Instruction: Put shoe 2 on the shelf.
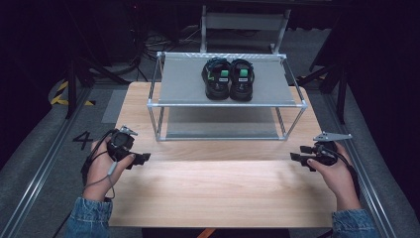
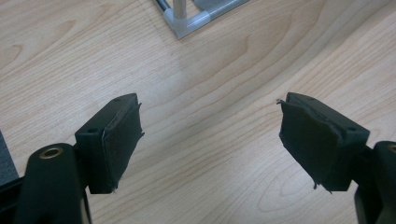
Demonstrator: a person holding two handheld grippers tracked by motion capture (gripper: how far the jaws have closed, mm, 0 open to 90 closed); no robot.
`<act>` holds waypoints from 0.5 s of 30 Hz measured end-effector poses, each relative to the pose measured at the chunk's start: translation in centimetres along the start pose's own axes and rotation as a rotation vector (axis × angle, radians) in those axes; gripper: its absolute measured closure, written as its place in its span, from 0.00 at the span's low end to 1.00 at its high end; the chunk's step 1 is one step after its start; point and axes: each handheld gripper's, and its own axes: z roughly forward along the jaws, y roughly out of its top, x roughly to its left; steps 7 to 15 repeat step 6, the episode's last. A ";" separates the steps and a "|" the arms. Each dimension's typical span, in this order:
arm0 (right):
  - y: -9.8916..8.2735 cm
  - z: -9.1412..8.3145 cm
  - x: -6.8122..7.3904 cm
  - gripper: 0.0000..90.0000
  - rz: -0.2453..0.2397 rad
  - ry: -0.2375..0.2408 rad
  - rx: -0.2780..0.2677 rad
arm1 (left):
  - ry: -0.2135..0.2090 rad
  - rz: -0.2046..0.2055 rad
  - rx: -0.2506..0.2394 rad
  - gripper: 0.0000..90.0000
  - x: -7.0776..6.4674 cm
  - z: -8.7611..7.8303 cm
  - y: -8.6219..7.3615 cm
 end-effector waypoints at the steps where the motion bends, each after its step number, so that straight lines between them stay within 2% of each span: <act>1: -0.3 0.3 0.0 0.47 -0.003 -0.002 0.007 | 0.002 -0.001 0.004 0.23 0.0 0.1 0.0; 5: -0.8 1.0 -0.1 0.46 -0.029 -0.023 0.016 | 0.032 0.003 0.002 0.24 -0.1 0.3 -0.1; 15: -1.0 1.2 -0.1 0.46 -0.032 -0.024 0.011 | 0.032 0.003 0.002 0.24 -0.1 0.3 -0.1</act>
